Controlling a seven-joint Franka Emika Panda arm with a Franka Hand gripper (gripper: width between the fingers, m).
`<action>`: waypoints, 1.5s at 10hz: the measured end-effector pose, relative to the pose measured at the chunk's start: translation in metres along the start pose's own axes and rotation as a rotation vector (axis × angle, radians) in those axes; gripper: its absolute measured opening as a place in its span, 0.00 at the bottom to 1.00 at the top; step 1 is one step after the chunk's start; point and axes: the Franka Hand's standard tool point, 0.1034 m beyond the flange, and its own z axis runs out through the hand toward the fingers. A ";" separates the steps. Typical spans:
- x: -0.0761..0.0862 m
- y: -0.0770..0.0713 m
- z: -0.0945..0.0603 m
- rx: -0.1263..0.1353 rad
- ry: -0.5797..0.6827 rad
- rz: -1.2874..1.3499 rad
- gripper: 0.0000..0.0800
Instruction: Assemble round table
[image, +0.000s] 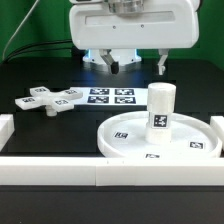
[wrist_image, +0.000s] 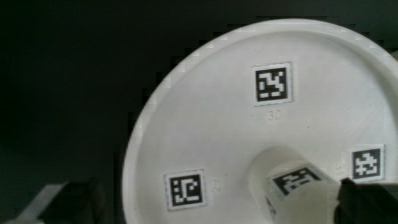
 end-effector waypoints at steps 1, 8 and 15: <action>0.000 0.001 0.000 0.000 0.000 0.000 0.81; 0.009 0.043 -0.002 -0.057 -0.017 -0.383 0.81; 0.009 0.103 -0.005 -0.085 0.110 -0.360 0.81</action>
Offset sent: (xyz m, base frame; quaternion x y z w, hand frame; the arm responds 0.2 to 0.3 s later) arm -0.0126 -0.0711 0.0019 -0.0857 -0.0487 -0.2672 0.9586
